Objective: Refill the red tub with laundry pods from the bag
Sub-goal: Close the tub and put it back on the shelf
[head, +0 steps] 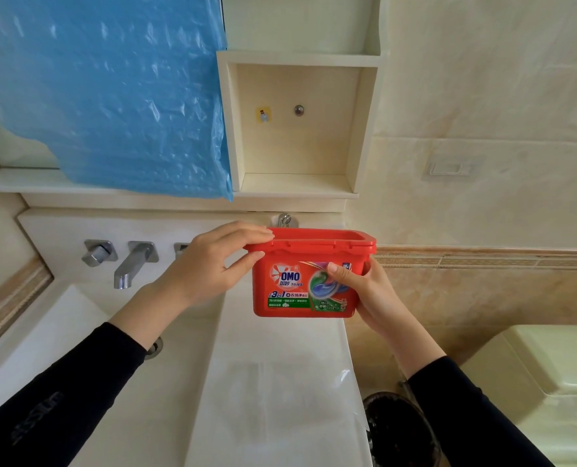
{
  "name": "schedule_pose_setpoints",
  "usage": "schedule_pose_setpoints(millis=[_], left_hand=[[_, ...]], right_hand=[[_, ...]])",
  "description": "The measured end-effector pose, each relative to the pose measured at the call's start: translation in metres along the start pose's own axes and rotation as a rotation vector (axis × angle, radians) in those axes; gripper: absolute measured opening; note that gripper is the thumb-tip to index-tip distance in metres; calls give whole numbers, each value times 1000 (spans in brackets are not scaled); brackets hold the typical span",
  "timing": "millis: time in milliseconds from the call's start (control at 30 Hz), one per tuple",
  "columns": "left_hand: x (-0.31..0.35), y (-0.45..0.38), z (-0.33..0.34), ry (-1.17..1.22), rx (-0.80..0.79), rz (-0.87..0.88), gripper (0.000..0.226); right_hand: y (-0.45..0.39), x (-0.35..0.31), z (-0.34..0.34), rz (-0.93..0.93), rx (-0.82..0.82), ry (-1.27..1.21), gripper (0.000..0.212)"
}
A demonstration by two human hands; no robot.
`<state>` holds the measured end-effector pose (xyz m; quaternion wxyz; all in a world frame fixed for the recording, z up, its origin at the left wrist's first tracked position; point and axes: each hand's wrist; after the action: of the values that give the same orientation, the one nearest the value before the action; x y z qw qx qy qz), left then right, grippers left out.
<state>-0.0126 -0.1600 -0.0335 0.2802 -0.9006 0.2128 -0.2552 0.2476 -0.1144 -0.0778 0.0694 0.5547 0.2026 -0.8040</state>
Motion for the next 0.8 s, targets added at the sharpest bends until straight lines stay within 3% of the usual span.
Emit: schedule_pose_setpoints(millis=[133, 467, 667, 800], left_hand=[[7, -2, -3, 23, -41, -6, 32], [13, -1, -2, -143, 38, 64, 26], [14, -5, -7, -162, -49, 49, 26], [24, -9, -3, -136, -124, -2, 42]], right_hand=[[1, -1, 0, -8, 2, -5, 46], [5, 5, 4, -6, 14, -24, 42], [5, 7, 1, 22, 32, -1, 57], [1, 0, 2, 13, 35, 30, 46]])
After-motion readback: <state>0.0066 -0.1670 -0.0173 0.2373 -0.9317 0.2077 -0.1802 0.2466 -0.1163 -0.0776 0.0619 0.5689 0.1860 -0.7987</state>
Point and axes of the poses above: each hand's wrist, its own y-axis away from the middle knuckle, its own z-axis out of the palm, x = y × z, and after that the axes turned 11 degrees about -z, right-handed
